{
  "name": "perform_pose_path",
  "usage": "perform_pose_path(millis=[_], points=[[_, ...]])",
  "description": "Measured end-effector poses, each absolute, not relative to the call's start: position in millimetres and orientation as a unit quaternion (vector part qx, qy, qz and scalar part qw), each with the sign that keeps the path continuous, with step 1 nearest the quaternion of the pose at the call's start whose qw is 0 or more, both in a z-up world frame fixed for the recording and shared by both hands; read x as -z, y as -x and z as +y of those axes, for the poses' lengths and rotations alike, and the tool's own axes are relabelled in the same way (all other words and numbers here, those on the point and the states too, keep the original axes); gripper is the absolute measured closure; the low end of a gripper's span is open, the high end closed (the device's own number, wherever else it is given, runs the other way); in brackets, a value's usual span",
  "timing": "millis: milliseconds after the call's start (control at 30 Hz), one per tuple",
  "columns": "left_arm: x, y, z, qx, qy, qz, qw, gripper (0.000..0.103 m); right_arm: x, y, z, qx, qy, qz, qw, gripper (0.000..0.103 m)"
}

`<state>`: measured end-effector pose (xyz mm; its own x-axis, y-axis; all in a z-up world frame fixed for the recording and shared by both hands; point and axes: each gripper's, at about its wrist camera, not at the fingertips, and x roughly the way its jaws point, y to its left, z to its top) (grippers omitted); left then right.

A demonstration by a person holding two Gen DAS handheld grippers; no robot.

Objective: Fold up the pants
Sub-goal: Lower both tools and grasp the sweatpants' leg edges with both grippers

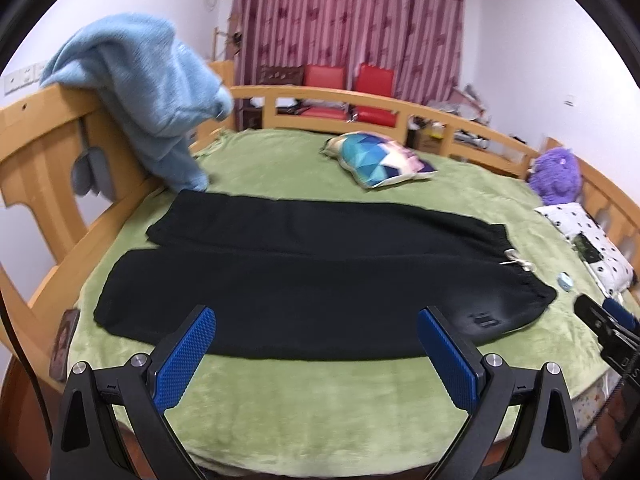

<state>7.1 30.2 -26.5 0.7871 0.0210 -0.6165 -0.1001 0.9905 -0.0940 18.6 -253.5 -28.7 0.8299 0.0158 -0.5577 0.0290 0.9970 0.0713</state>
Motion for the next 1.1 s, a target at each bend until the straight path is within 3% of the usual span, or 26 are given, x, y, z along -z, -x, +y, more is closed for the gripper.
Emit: perform_pose_path(millis=[67, 100, 500, 700, 800, 1000, 1100], points=[[33.6, -11.3, 40.7, -0.032, 0.068, 0.333, 0.94, 0.001, 38.8, -22.6, -259.2, -0.001, -0.052, 0.304, 0.951, 0.027], [37.5, -14.3, 45.6, -0.035, 0.07, 0.336, 0.939, 0.001, 42.2, -23.6, -260.5, 0.0, -0.058, 0.305, 0.951, 0.029], [86.6, -56.4, 80.3, -0.039, 0.08, 0.383, 0.92, 0.001, 94.5, -54.6, -281.6, 0.01, -0.077, 0.35, 0.933, 0.029], [116.6, -77.9, 94.6, -0.073, 0.083, 0.404, 0.908, 0.003, 114.4, -72.4, -284.9, 0.034, -0.065, 0.334, 0.94, 0.029], [134.2, -86.2, 112.1, -0.068, 0.129, 0.417, 0.897, 0.01, 119.7, -89.5, -286.4, 0.036, -0.063, 0.335, 0.939, 0.03], [167.1, -103.3, 131.2, -0.087, 0.124, 0.46, 0.875, 0.011, 139.8, -122.2, -297.6, 0.021, -0.066, 0.364, 0.929, 0.05], [176.2, -102.2, 147.8, -0.106, 0.156, 0.464, 0.866, 0.011, 153.5, -130.2, -308.5, 0.027, -0.076, 0.364, 0.928, 0.051]])
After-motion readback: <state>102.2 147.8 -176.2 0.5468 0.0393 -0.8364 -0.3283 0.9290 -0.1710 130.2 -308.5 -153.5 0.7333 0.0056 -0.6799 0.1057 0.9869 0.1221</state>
